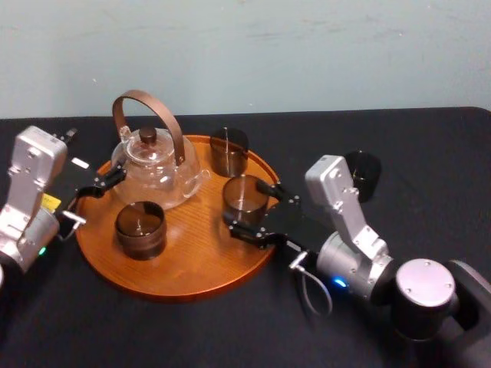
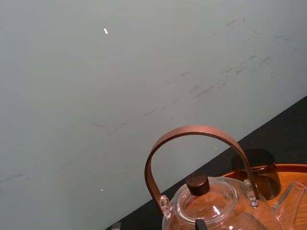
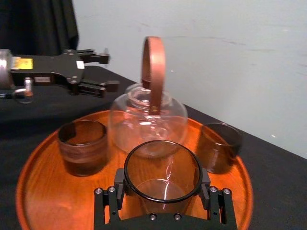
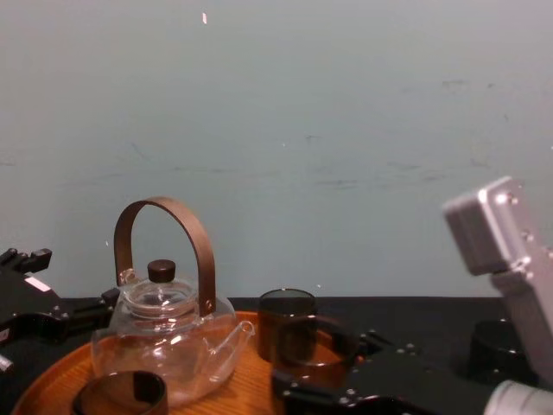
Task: Pick up the glass from the table and place it on the tray.
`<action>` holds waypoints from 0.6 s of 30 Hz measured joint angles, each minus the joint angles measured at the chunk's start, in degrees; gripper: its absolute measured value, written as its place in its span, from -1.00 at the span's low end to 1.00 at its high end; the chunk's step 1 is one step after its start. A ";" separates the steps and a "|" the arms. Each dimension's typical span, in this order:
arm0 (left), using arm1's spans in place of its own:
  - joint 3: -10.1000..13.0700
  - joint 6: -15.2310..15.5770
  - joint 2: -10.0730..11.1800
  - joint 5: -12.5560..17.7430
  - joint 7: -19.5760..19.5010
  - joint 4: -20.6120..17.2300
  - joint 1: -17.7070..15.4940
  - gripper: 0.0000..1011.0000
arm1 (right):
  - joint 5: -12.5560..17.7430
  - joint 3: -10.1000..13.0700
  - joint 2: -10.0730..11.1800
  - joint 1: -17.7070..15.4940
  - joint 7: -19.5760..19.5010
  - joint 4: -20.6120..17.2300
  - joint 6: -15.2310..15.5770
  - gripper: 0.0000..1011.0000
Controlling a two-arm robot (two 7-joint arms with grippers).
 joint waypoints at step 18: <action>0.00 0.00 0.00 0.00 0.00 0.00 0.00 0.98 | -1.04 -3.71 -2.47 2.47 0.57 3.37 -0.30 0.79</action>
